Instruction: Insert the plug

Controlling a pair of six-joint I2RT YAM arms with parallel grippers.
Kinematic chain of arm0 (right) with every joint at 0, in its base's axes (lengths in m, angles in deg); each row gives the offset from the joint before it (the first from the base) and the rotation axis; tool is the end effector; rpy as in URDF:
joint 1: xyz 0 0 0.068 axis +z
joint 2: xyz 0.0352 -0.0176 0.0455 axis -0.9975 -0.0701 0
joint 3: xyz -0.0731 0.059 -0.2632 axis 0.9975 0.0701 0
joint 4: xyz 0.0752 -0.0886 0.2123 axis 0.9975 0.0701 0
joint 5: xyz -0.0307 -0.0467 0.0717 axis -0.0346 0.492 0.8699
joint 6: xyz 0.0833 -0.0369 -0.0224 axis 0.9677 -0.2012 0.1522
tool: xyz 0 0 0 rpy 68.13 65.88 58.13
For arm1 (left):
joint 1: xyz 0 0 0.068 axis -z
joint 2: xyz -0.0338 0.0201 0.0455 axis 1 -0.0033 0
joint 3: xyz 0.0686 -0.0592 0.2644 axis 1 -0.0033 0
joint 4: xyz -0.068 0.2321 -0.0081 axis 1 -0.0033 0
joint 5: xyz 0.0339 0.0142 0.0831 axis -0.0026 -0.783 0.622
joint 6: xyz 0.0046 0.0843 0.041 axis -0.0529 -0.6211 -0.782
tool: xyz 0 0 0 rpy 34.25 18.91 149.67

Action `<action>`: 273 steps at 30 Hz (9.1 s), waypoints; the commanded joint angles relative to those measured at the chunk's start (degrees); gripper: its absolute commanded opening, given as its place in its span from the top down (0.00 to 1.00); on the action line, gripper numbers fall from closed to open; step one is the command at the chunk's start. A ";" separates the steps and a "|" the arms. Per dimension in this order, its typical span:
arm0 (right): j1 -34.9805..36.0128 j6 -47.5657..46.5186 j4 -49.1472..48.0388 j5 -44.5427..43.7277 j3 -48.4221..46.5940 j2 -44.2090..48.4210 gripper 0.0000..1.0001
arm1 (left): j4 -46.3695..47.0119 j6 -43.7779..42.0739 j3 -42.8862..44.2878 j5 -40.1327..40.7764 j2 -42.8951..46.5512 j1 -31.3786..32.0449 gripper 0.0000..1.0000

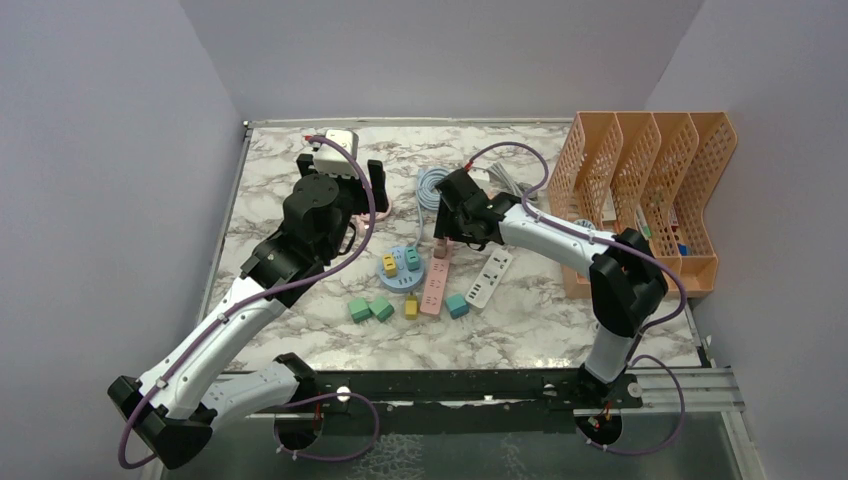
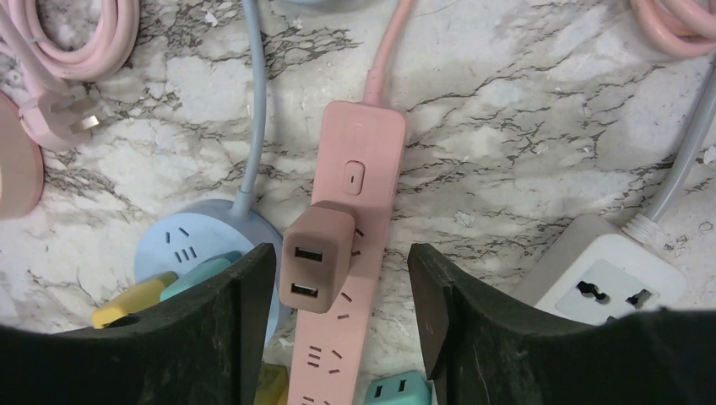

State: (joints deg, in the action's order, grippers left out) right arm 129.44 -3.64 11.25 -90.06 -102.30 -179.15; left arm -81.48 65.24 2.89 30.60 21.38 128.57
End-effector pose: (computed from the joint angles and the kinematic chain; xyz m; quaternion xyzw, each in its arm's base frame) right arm 0.3001 0.2484 0.2029 0.0740 0.9487 0.0844 0.2955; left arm 0.2052 -0.1143 0.4114 0.0216 0.7371 -0.1089 0.6666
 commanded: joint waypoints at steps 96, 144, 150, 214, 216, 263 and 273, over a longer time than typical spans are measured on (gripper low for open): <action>9.42 -8.13 9.33 13.68 13.52 10.71 0.55 | -1.44 6.06 1.59 -4.24 -1.69 0.17 0.16; 11.86 -20.29 -16.90 2.30 26.13 18.18 0.60 | -10.76 12.80 -1.26 -15.05 4.08 0.13 0.12; 11.91 -22.32 -22.90 0.85 31.84 27.77 0.61 | -10.06 13.28 -5.57 -32.38 3.43 0.15 0.12; 11.91 -19.49 -18.15 -1.52 31.82 49.39 0.46 | -6.65 21.82 -6.63 -29.36 -17.27 2.62 1.00; 11.89 -14.62 -14.81 -6.87 31.15 48.63 0.47 | -7.16 21.59 -5.51 -25.90 -19.71 4.47 1.00; 11.91 4.95 4.47 -23.62 29.48 46.66 0.52 | -10.12 16.97 1.36 -10.02 -39.23 10.72 1.00; 11.91 4.80 4.19 -23.44 29.39 45.64 0.53 | -12.12 17.36 2.78 -9.46 -39.78 10.63 1.00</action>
State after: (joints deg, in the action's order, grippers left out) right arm 141.05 0.10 14.90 -111.22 -73.08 -133.18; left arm -90.96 82.31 4.05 19.52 -17.40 139.06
